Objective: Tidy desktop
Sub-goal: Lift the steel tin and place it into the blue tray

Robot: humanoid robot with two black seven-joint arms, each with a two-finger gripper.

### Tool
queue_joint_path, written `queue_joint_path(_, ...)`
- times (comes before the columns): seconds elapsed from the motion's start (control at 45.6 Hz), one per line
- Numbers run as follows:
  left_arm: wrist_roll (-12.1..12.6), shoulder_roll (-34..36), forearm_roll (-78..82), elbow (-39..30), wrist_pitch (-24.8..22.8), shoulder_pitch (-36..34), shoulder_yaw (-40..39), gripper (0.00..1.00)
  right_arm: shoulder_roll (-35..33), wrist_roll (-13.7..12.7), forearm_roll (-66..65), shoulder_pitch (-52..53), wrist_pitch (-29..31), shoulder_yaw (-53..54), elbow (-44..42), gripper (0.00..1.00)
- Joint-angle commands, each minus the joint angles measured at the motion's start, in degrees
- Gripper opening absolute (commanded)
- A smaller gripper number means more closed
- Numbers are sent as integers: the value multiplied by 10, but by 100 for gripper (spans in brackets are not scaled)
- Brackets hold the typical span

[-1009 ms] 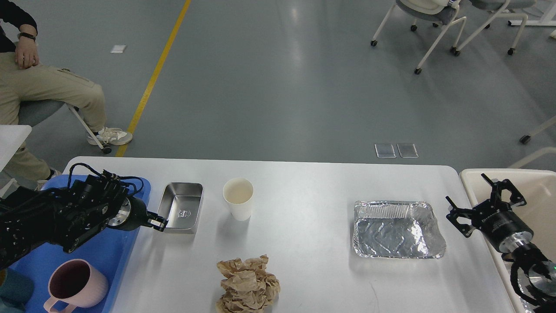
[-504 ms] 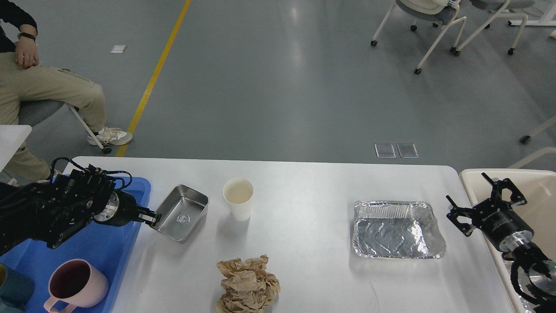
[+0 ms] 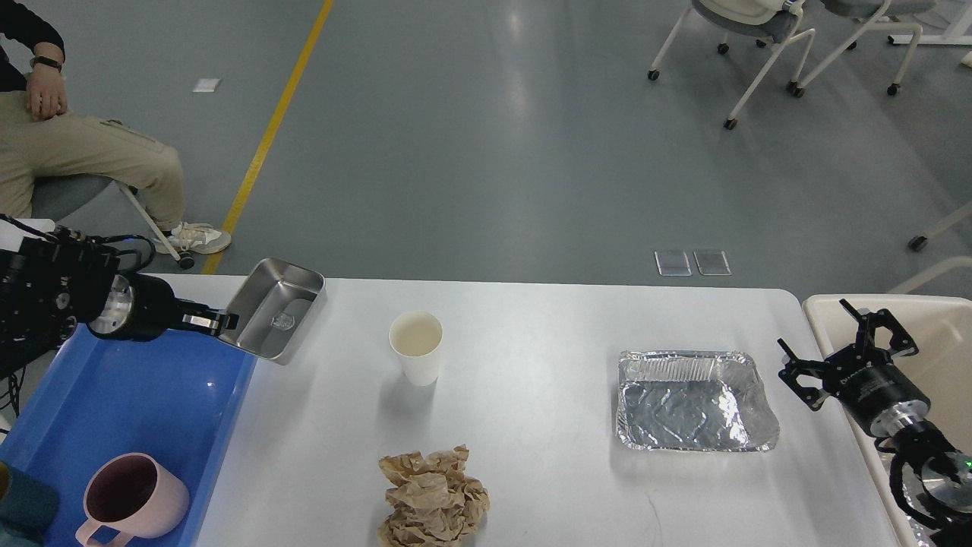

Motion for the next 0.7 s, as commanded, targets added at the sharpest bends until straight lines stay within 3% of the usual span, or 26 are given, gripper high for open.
queue_joint_path(0.0,-2,56,-3,-10,0,-5,0,2,-2,0,0,1,0,0,0,100)
queue_joint_path(0.285,-2,139,-3,-13,39,20,7,2,-3,0,0,3,0,-1,0,100)
queue_joint_path(0.68,6,133,-4,7,117,105,6,2,-3,0,0,2,1,-1,3,100)
